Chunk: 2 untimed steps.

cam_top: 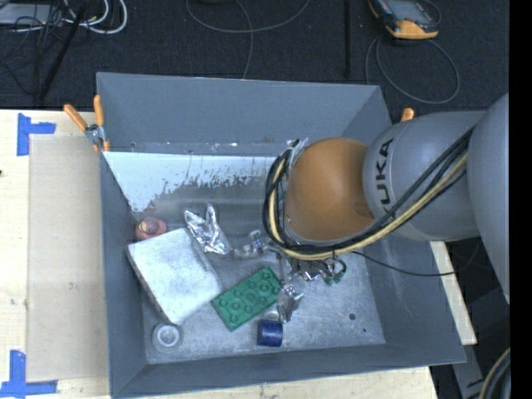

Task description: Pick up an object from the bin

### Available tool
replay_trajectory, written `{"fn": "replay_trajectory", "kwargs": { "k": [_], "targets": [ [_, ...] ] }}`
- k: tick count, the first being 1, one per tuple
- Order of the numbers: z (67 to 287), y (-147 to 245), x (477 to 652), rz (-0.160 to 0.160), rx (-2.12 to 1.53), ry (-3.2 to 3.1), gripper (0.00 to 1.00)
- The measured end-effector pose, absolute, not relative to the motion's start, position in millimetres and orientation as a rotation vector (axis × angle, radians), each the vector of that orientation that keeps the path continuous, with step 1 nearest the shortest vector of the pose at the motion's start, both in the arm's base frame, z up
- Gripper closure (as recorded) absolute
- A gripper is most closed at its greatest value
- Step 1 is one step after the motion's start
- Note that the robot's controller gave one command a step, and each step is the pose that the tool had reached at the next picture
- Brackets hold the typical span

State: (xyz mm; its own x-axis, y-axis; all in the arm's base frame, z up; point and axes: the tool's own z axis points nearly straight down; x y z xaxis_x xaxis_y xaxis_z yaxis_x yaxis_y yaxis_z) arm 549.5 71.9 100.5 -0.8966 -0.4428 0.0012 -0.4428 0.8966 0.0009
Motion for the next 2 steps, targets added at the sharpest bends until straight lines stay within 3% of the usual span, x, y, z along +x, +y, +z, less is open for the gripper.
{"fn": "replay_trajectory", "kwargs": {
  "k": [1,2],
  "targets": [
    [110,72,554.1,-0.002,0.780,-3.043,0.00],
    [71,72,561.7,-0.002,0.960,-2.994,0.00]
  ]
}}
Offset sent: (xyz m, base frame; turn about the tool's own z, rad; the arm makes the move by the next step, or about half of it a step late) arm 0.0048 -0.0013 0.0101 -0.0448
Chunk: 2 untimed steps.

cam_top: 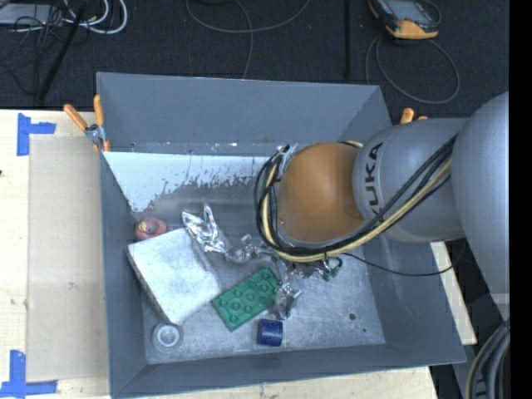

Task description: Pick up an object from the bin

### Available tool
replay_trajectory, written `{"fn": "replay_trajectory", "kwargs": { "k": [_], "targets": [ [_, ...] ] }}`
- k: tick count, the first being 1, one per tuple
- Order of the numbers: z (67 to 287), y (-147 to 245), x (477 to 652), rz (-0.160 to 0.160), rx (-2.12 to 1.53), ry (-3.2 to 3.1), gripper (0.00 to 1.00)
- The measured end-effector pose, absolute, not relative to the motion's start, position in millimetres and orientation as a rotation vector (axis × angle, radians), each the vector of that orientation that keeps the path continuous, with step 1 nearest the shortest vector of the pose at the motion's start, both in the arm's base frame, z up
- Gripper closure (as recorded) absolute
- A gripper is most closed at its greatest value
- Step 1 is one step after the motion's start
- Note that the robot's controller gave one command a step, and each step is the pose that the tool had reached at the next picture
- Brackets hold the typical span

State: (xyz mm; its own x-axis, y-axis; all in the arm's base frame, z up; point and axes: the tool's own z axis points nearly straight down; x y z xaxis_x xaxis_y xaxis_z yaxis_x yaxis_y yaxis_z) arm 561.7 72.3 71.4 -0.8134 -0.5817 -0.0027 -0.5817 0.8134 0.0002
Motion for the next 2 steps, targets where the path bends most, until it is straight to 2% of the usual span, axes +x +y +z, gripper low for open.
{"fn": "replay_trajectory", "kwargs": {
  "k": [1,2],
  "targets": [
    [72.7,72.7,562.6,0.001,-0.954,2.991,0.00],
    [77.1,74.1,566.3,0.001,-0.948,2.980,1.00]
  ]
}}
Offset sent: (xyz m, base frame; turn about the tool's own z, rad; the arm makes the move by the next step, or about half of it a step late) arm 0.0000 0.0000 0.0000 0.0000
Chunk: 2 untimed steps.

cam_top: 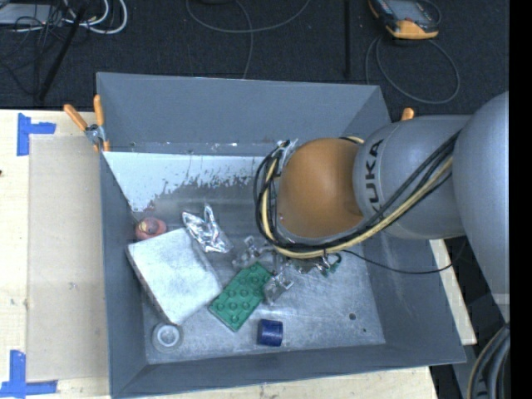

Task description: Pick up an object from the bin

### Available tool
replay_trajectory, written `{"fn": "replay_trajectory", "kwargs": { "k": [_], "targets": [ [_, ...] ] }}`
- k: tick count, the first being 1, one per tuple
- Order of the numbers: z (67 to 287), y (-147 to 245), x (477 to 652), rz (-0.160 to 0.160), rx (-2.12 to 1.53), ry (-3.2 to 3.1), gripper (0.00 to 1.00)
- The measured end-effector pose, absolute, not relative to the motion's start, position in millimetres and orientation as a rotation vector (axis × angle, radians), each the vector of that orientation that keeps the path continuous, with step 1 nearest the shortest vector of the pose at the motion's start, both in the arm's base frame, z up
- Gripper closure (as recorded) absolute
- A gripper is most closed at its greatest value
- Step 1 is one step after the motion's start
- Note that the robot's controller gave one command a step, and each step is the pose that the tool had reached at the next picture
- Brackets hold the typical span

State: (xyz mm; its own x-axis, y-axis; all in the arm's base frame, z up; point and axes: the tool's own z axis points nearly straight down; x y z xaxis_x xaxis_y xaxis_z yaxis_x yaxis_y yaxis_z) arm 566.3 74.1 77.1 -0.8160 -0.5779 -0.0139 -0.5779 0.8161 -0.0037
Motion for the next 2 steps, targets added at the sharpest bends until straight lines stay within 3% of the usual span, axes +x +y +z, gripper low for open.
{"fn": "replay_trajectory", "kwargs": {
  "k": [2],
  "targets": [
    [143,76,567.6,0.000,-0.938,2.995,1.00]
  ]
}}
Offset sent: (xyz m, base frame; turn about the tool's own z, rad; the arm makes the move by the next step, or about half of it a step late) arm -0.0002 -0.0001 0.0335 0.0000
